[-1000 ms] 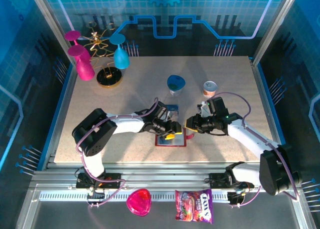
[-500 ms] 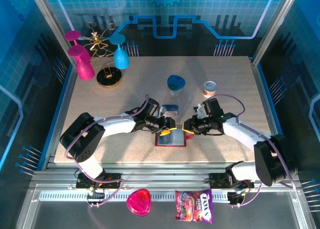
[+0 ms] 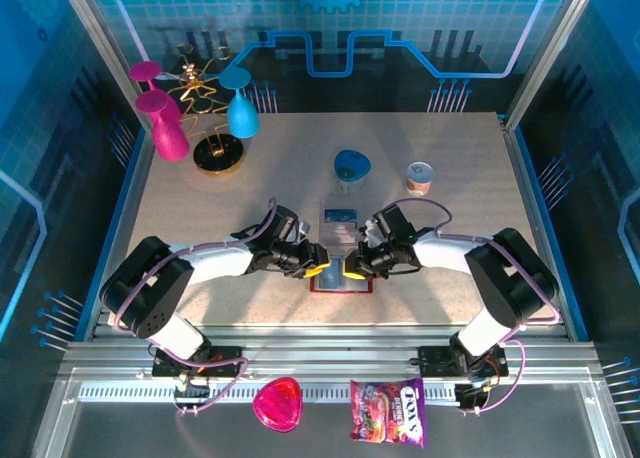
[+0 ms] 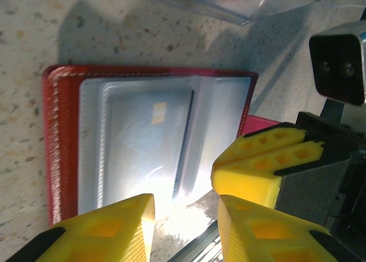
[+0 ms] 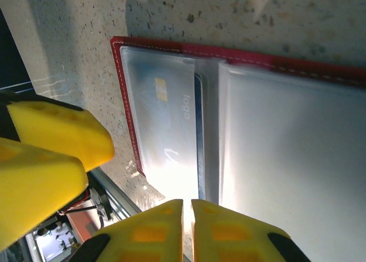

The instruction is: Take the credit cards out of the card holder

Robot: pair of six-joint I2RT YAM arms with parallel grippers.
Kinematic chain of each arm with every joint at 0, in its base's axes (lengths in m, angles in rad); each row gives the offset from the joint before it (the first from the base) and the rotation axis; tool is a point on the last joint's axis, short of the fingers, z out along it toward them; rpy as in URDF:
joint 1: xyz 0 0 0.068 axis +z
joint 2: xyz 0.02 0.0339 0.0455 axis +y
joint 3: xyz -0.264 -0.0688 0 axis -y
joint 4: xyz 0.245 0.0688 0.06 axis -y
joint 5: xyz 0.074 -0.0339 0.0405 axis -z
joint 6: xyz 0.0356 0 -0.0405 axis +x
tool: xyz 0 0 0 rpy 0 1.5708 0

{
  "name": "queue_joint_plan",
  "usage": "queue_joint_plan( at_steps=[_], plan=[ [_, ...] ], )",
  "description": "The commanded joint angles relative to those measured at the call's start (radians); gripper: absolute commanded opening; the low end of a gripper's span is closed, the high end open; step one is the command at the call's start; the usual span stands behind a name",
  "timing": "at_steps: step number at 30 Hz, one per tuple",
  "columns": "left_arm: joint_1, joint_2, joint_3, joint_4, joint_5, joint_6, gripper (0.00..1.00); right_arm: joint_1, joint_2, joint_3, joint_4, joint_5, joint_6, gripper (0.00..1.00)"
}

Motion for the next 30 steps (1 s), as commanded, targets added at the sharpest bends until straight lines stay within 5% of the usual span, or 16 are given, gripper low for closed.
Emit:
queue_joint_plan(
  at_steps=[1,20,30],
  plan=[
    [0.010,-0.032,-0.024,0.019,-0.022,-0.015,0.34,0.014,0.036,0.022,0.063,-0.030,0.023,0.11],
    [0.014,-0.014,-0.006,-0.003,-0.018,-0.006,0.32,0.005,0.085,0.019,-0.008,0.025,-0.051,0.11],
    [0.011,0.028,-0.002,0.017,0.010,-0.008,0.21,0.007,0.014,0.044,-0.012,0.012,-0.021,0.16]
  ],
)
